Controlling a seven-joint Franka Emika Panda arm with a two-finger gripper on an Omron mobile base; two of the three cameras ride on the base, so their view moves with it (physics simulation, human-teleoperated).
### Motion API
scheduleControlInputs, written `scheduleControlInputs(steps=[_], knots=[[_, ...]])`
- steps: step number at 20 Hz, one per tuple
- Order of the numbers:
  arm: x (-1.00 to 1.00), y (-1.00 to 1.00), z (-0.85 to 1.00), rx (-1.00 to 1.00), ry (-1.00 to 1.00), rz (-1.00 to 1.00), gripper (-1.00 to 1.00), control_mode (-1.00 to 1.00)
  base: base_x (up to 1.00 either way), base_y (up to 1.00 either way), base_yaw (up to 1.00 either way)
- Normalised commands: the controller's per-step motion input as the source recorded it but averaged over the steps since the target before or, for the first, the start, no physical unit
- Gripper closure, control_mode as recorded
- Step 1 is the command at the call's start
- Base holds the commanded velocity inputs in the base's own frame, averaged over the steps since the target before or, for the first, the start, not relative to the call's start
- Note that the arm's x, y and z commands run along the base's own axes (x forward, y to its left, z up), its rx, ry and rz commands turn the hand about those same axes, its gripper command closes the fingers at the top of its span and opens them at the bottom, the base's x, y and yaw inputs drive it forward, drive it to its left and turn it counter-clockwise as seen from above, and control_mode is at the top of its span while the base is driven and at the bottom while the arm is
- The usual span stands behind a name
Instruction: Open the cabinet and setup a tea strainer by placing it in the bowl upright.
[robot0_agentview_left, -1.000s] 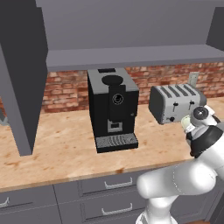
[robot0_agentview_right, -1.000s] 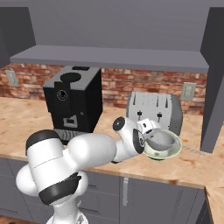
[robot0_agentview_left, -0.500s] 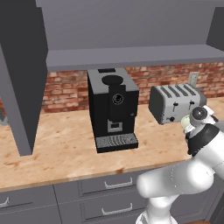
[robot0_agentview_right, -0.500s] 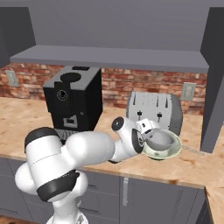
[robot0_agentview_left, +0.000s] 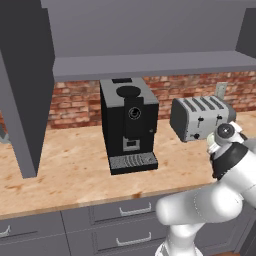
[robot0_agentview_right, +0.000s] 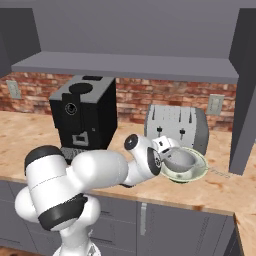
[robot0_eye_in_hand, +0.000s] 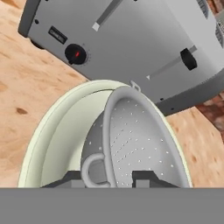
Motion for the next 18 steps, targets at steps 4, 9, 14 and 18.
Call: scheduleControlInputs(steps=[4, 9, 14, 18], knots=[[0.00, 0.03, 0.00, 0.00, 0.00, 0.00, 1.00, -1.00, 0.00, 0.00, 0.00], [0.00, 0.02, 0.00, 0.00, 0.00, 0.00, -1.00, -1.00, 0.00, 0.00, 0.00], [0.00, 0.00, 0.00, 0.00, -0.02, 0.00, -1.00, -1.00, 0.00, 0.00, 0.00], [0.00, 0.00, 0.00, 0.00, -0.02, 0.00, -1.00, -1.00, 0.00, 0.00, 0.00]])
